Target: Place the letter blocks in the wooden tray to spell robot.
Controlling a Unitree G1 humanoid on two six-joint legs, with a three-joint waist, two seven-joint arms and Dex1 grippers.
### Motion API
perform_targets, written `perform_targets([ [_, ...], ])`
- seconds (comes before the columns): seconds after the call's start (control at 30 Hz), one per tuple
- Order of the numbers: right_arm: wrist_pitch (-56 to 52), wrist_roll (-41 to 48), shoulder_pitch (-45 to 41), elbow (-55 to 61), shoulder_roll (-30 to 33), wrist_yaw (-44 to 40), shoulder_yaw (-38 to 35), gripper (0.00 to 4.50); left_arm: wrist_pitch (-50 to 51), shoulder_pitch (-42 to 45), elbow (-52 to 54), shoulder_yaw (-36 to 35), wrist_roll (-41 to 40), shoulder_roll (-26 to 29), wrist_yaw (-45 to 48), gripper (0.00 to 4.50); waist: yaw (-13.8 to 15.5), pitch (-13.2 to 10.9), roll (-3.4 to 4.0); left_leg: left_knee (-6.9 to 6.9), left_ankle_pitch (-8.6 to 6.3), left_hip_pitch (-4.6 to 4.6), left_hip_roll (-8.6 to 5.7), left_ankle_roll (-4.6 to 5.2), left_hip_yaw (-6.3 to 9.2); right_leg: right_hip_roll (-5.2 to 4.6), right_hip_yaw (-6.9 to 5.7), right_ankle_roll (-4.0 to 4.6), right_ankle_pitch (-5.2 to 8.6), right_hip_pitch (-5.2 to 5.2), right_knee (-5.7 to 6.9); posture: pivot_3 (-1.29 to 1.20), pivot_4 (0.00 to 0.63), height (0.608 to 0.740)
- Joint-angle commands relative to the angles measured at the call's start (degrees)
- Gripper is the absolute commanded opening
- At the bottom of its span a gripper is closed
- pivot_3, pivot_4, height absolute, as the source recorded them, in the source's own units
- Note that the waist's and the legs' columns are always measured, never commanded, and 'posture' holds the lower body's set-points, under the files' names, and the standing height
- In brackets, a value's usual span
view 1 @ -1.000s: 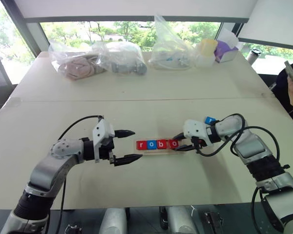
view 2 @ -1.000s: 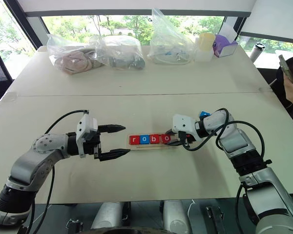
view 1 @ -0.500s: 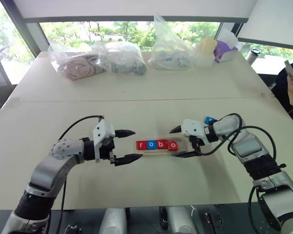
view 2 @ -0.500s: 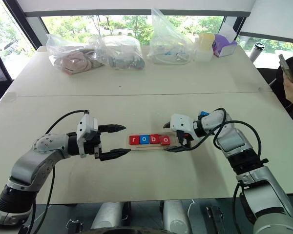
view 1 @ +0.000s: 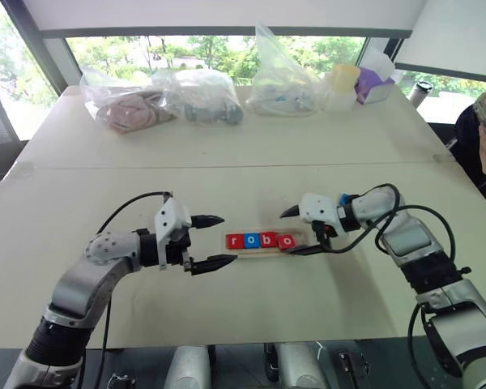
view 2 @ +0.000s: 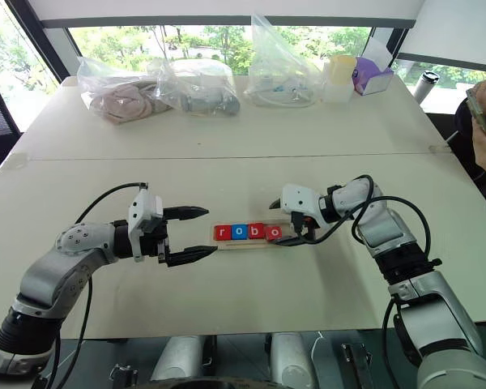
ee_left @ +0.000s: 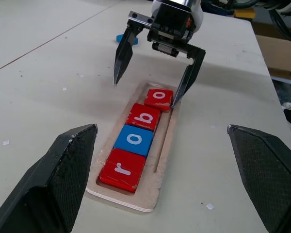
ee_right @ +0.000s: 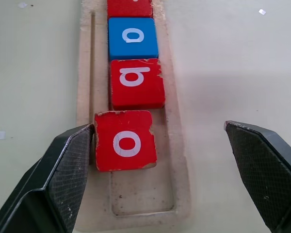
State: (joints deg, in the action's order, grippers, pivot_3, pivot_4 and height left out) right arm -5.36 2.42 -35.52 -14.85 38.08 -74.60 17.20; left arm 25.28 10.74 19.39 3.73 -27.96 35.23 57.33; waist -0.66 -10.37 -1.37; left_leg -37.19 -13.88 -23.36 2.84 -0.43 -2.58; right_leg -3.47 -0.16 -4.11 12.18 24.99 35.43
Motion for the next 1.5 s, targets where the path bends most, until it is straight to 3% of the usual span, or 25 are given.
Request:
perform_targets([
  [0.03, 1.1, 0.1, -1.8, -0.2, -0.6, 0.3, -0.9, 4.43, -1.4, 0.4, 1.3, 0.2, 0.0, -0.3, 0.1, 4.5, 0.0, 0.0, 0.0, 0.0, 0.0, 0.0, 0.0, 0.0, 0.0, 0.0, 0.0, 0.0, 0.0, 0.0, 0.0, 0.0, 0.15, 0.74],
  [0.23, 0.3, 0.6, -1.9, 1.1, -0.9, 0.2, -1.0, 4.43, -1.3, 0.4, 1.3, 0.1, 0.2, -0.5, -0.1, 4.5, 0.0, 0.0, 0.0, 0.0, 0.0, 0.0, 0.0, 0.0, 0.0, 0.0, 0.0, -0.01, 0.0, 0.0, 0.01, 0.0, 0.15, 0.74],
  [0.4, -3.9, 3.4, 0.1, 7.5, 2.9, -2.2, -3.3, 4.43, -1.3, 0.5, 1.1, 0.1, 0.3, -0.8, -0.2, 4.5, 0.1, 0.0, 0.01, 0.0, 0.0, 0.0, 0.0, 0.0, 0.01, 0.0, 0.0, -0.01, 0.0, 0.0, 0.01, 0.0, 0.15, 0.74],
  [0.67, -4.1, 3.1, 1.9, 7.1, 5.6, -0.5, -4.7, 4.43, -1.4, 1.2, 0.5, 0.5, 0.6, -1.2, 0.0, 4.5, 0.0, 0.0, 0.01, -0.01, 0.0, 0.01, 0.0, 0.0, 0.01, 0.0, 0.0, 0.0, 0.0, 0.0, 0.01, 0.0, 0.15, 0.74],
  [1.5, 0.0, 0.5, 0.6, 2.1, 1.8, 2.1, -2.9, 4.43, -1.5, 1.7, 0.0, 0.3, 1.3, -1.7, -0.1, 4.5, 0.0, 0.0, 0.01, -0.02, 0.0, 0.01, 0.0, 0.0, 0.01, 0.01, 0.0, -0.01, 0.0, 0.0, 0.03, 0.0, 0.15, 0.74],
])
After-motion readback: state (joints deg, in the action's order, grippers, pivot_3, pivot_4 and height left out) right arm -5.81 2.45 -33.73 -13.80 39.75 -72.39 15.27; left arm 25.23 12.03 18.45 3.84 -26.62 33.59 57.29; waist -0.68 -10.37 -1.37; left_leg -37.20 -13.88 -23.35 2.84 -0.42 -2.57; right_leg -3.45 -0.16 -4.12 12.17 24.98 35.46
